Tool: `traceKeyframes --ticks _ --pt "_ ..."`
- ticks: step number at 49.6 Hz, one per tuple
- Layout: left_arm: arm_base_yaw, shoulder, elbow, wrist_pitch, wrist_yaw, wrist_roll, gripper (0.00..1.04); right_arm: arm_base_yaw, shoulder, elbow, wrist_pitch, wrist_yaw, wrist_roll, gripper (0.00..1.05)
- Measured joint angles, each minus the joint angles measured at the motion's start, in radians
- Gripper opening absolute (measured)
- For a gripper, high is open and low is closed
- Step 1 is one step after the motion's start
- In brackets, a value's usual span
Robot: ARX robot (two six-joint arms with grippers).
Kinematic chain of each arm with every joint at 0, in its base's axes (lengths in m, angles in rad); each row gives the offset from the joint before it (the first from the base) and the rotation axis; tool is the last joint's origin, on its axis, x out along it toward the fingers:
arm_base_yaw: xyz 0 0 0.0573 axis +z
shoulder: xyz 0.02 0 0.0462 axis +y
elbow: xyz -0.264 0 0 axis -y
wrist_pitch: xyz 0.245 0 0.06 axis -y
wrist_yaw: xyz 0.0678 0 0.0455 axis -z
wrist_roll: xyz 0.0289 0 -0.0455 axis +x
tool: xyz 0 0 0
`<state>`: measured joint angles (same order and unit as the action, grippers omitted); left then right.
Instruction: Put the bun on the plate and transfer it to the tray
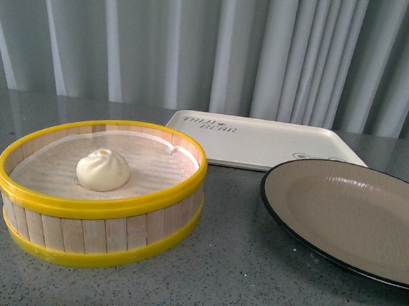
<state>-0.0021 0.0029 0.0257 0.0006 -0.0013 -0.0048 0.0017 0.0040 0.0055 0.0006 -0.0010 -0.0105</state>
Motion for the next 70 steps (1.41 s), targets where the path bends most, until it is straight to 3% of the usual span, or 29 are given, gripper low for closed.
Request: traceKeyframes --ticks 46,52,54,62,70 --pt "0.000 0.000 0.000 0.000 0.001 0.000 0.98 0.000 0.000 0.000 0.000 0.000 0.000 0.96" --pt "0.011 0.183 0.104 -0.224 0.182 -0.163 0.98 0.000 0.000 0.000 0.000 0.001 0.000 0.96" --pt "0.003 0.263 0.133 -0.230 0.226 -0.215 0.98 0.000 0.000 0.000 0.000 -0.001 0.000 0.96" --pt "-0.059 0.539 0.274 -0.041 0.317 -0.422 0.98 0.000 0.000 0.000 0.000 0.000 0.000 0.96" --pt "-0.133 0.721 0.429 0.074 0.288 -0.417 0.98 0.000 0.000 0.000 0.000 0.000 0.000 0.96"
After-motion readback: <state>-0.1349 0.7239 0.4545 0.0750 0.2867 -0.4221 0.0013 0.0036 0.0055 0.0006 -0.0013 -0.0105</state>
